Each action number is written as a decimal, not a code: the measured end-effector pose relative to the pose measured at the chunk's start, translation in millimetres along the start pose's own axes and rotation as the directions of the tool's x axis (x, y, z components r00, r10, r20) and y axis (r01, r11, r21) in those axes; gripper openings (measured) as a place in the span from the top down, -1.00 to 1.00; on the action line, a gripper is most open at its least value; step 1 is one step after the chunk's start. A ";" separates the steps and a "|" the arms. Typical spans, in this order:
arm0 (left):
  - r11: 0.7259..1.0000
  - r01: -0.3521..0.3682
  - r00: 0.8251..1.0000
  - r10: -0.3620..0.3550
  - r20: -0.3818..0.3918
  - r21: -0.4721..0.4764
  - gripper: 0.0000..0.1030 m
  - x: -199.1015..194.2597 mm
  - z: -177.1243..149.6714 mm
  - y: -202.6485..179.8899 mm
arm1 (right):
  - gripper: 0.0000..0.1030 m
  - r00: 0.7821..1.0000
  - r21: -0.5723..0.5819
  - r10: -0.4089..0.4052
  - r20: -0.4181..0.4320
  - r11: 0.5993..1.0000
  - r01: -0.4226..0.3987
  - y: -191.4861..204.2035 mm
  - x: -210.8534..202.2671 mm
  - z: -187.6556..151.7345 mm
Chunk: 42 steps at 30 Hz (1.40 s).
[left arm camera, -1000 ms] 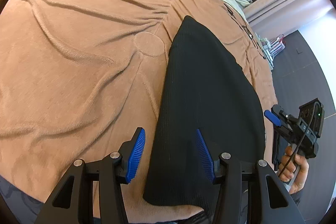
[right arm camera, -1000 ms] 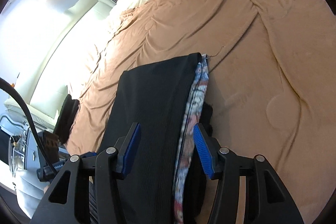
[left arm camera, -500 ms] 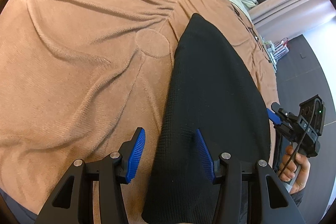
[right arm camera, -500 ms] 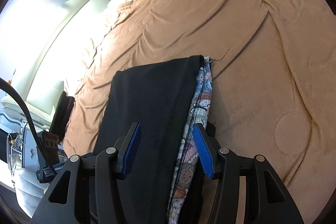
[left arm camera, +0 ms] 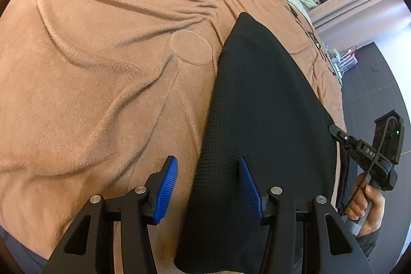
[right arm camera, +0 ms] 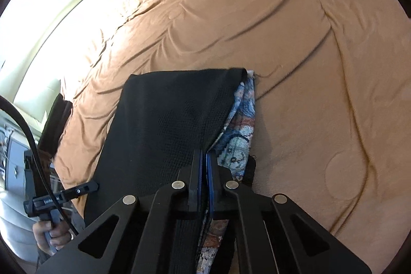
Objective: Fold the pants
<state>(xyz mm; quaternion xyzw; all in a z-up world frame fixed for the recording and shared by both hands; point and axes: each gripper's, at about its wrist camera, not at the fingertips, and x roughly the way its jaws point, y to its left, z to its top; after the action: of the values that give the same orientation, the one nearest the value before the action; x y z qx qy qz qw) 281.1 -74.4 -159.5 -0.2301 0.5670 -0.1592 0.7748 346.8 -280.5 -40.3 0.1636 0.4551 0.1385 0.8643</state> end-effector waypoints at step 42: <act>0.992 0.123 0.988 -0.122 -0.089 0.003 -0.02 -3.3 -23.0 8.5 | -0.03 0.996 0.122 0.073 0.058 0.989 -0.080 -33.0 -39.0 -83.8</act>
<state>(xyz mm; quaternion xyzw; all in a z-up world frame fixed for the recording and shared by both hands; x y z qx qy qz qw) 258.0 -69.6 -167.2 -0.2539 0.5850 -0.2190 0.7385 258.7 -312.5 -69.5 0.2382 0.4328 0.1384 0.8583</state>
